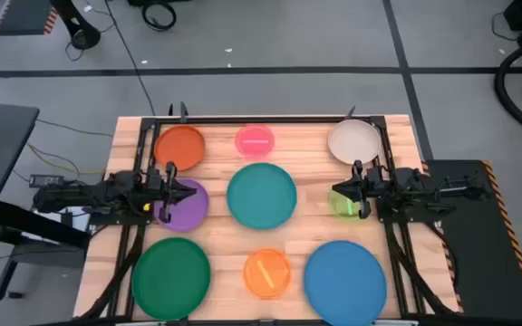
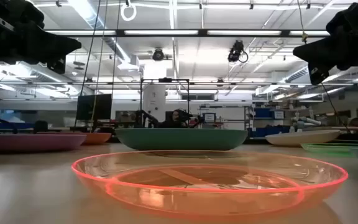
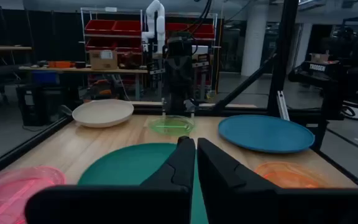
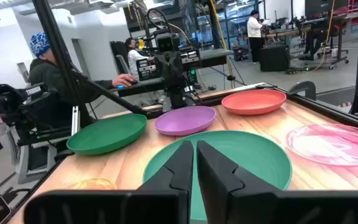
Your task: Stack plastic plates
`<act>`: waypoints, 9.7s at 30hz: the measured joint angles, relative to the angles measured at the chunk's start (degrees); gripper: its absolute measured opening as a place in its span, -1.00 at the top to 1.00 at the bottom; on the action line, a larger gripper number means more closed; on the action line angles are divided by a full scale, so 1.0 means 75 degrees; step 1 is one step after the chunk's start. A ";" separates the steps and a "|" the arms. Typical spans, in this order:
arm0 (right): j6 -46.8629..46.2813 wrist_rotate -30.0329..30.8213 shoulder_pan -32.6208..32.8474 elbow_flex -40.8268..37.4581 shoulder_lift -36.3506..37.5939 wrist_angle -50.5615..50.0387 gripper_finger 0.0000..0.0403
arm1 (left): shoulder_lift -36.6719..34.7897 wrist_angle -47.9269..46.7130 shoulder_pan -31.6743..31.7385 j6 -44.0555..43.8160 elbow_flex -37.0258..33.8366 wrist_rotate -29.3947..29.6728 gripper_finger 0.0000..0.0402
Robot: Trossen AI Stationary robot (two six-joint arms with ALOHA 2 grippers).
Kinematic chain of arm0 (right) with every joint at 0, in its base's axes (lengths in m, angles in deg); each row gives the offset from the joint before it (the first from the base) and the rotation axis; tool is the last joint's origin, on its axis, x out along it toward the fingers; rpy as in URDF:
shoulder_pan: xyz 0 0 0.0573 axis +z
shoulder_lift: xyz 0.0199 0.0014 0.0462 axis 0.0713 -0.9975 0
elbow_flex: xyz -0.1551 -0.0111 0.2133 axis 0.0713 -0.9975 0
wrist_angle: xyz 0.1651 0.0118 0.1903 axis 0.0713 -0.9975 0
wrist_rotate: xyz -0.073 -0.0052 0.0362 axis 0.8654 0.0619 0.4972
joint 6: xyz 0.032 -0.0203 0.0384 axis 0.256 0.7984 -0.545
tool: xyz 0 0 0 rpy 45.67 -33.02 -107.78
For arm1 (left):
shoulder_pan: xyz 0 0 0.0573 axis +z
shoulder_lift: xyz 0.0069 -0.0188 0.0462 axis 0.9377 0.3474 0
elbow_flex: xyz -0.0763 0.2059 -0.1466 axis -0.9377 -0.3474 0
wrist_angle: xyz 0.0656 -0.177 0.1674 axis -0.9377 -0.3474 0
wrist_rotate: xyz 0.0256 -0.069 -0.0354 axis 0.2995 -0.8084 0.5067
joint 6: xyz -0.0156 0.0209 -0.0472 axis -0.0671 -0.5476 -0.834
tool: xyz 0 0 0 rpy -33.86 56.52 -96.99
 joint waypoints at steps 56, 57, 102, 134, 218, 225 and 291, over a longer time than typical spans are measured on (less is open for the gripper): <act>-0.0002 -0.0001 -0.0001 0.0000 -0.0001 -0.0001 0.84 | 0.0001 0.0001 0.0001 0.0003 0.0002 0.0001 0.86; 0.0000 -0.0001 0.0000 0.0000 0.0000 -0.0001 0.84 | -0.0001 0.0002 0.0002 0.0002 0.0000 -0.0001 0.86; 0.0146 -0.0101 0.1109 0.2339 -0.7605 0.3819 0.68 | 0.0002 -0.0009 0.0002 0.0001 0.0002 0.0002 0.86; 0.4577 0.0214 0.0527 0.6059 -1.2889 -0.1054 0.19 | 0.2021 0.2703 -0.0700 -0.1095 0.0450 0.0289 0.95; 0.0927 0.2215 0.4915 0.9527 -1.0488 -0.4690 -0.14 | 1.2172 -0.8029 -0.4990 -0.1790 1.1704 0.1726 0.93; -0.0881 0.3989 0.5712 0.9527 -1.0491 -0.4614 -0.06 | 1.2229 -0.8232 -0.6555 -0.4853 1.2234 0.1579 0.93; -0.1402 0.3759 0.5272 0.6712 -1.0503 -0.0513 -0.04 | 1.5900 -1.0475 -0.8082 -1.0588 1.3603 0.2495 -0.01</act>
